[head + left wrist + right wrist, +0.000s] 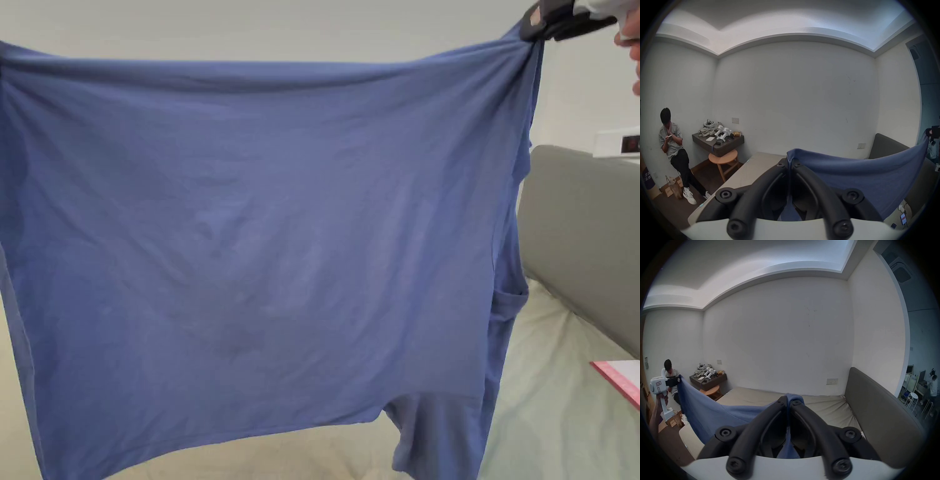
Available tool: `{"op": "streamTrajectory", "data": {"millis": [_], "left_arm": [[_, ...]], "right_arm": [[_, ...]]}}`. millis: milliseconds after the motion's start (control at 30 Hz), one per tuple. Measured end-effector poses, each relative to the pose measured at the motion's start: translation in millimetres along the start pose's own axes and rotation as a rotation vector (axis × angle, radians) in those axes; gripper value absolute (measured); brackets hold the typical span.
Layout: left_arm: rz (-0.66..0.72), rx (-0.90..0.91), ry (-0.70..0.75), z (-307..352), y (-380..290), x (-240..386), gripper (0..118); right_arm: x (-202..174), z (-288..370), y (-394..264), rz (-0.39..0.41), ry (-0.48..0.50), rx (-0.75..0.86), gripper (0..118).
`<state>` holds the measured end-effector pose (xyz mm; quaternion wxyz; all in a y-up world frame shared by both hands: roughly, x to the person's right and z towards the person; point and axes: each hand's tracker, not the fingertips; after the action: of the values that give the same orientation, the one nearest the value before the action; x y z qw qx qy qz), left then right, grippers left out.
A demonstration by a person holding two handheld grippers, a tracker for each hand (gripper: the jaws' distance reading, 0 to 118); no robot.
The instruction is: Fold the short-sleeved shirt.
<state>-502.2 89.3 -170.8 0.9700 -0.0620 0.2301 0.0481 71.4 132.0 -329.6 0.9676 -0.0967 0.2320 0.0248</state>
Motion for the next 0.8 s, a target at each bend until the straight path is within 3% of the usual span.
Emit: {"op": "streamTrajectory", "data": {"millis": [267,467,600,800], "left_arm": [[-0.063,-0.054,0.004,-81.6,4.2,33.4,1],[-0.090,-0.038,-0.010,-145.5,-12.2,23.8,1],[-0.073,-0.057,-0.019,-164.6,-44.9,18.5,1],[-0.089,-0.116,-0.022,-182.8,-126.4,13.8,1]], "right_arm": [[4.5,-83.9,9.9,0.033,-0.076,-0.022,4],[14.0,-132.0,-13.9,0.003,-0.053,-0.025,4],[16.1,-161.9,-41.0,0.034,-0.052,-0.074,4],[18.7,-196.3,-107.2,-0.011,-0.008,-0.109,4]]}}
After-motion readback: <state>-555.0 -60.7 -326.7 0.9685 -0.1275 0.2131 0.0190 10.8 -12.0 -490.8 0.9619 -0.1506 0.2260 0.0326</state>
